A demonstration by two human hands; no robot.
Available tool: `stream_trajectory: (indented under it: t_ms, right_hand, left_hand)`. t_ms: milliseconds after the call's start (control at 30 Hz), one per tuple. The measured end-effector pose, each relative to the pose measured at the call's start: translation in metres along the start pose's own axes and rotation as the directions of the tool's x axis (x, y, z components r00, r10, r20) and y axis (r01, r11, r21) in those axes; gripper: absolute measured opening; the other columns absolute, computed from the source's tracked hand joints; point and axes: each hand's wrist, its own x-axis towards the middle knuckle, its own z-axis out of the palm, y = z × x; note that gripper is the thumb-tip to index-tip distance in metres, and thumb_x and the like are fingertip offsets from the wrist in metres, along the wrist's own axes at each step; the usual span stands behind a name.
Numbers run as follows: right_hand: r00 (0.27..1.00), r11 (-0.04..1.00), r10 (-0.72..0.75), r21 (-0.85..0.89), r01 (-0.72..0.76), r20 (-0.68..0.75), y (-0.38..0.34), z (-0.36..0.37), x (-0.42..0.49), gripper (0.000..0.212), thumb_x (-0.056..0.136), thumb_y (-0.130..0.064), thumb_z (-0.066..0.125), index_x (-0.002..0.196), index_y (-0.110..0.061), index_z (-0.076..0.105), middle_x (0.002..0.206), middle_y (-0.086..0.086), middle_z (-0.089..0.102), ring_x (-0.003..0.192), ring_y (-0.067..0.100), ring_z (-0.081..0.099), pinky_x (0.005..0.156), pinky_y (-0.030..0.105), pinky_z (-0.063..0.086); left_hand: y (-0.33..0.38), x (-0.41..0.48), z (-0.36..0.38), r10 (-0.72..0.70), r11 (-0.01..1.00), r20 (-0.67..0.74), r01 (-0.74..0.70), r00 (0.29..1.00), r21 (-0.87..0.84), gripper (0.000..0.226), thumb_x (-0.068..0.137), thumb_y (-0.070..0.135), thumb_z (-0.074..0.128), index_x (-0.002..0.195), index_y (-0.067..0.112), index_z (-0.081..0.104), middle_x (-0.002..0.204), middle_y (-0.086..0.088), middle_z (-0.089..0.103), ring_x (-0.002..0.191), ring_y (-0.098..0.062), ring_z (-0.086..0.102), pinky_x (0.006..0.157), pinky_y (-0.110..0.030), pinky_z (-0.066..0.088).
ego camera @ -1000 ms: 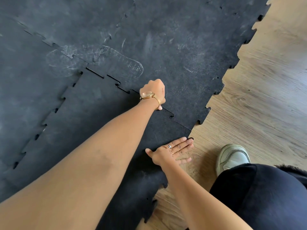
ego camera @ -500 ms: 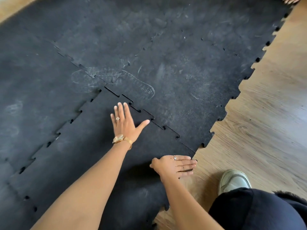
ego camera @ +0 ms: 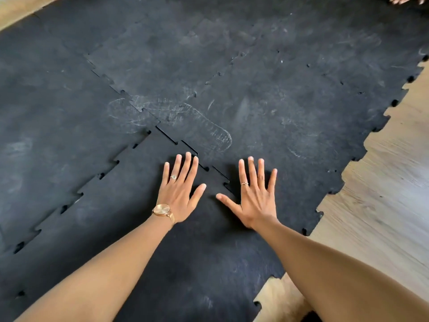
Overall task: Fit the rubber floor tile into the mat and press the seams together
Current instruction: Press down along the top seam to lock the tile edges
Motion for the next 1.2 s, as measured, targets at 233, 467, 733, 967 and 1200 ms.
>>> stream_trajectory:
  t_ms: [233,467,733,967,1200]
  right_hand:
    - [1.0,0.997,0.008,-0.075,-0.006,0.026,-0.002,0.0,0.001,0.096,0.079,-0.085,0.004,0.153,-0.023,-0.008,0.161,0.007,-0.013,0.144,0.032,-0.024,0.109,0.067,-0.012]
    - [1.0,0.999,0.016,-0.048,-0.017,-0.001,0.0,0.004,0.0,0.091,0.081,-0.081,0.001,0.153,-0.026,-0.008,0.161,0.004,-0.014,0.145,0.029,-0.021,0.111,0.065,-0.013]
    - [0.978,0.963,0.179,0.223,-0.152,-0.108,-0.01,0.005,0.011,0.072,0.086,-0.068,0.034,0.148,-0.031,0.033,0.16,-0.003,0.017,0.149,0.023,0.001,0.115,0.058,-0.008]
    - [0.946,0.943,0.259,0.263,-0.203,-0.197,-0.018,0.017,0.018,0.061,0.087,-0.059,0.047,0.142,-0.032,0.043,0.157,0.0,0.027,0.148,0.025,0.008,0.114,0.059,-0.008]
    - [0.943,0.832,0.325,0.454,-0.32,0.069,-0.021,-0.023,0.033,0.076,0.08,-0.039,0.072,0.145,-0.029,0.033,0.156,0.001,0.016,0.146,0.027,0.004,0.112,0.059,-0.008]
  left_hand:
    - [-0.008,0.001,-0.002,0.018,1.0,0.033,-0.018,0.999,-0.023,0.071,0.097,0.056,0.021,0.155,0.017,0.008,0.162,-0.005,0.005,0.149,-0.027,0.002,0.119,-0.052,0.012]
    - [-0.005,-0.002,-0.005,-0.115,0.989,-0.005,0.114,0.993,-0.093,0.089,0.089,0.07,0.021,0.155,0.014,-0.001,0.162,-0.01,-0.002,0.149,-0.025,-0.003,0.12,-0.05,0.006]
    - [-0.007,0.001,-0.001,-0.343,0.937,0.002,0.342,0.939,-0.064,0.1,0.081,0.083,0.009,0.155,0.017,0.0,0.161,-0.014,0.001,0.148,-0.032,-0.004,0.117,-0.058,0.002]
    - [-0.01,0.008,0.006,-0.326,0.945,-0.021,0.325,0.945,-0.027,0.097,0.082,0.082,0.008,0.154,0.019,-0.004,0.162,-0.011,-0.002,0.148,-0.031,-0.004,0.117,-0.058,0.003]
    - [-0.008,0.005,0.001,-0.34,0.94,0.01,0.34,0.94,-0.02,0.097,0.081,0.083,0.004,0.154,0.021,-0.008,0.162,-0.007,-0.008,0.148,-0.029,-0.008,0.118,-0.056,-0.001]
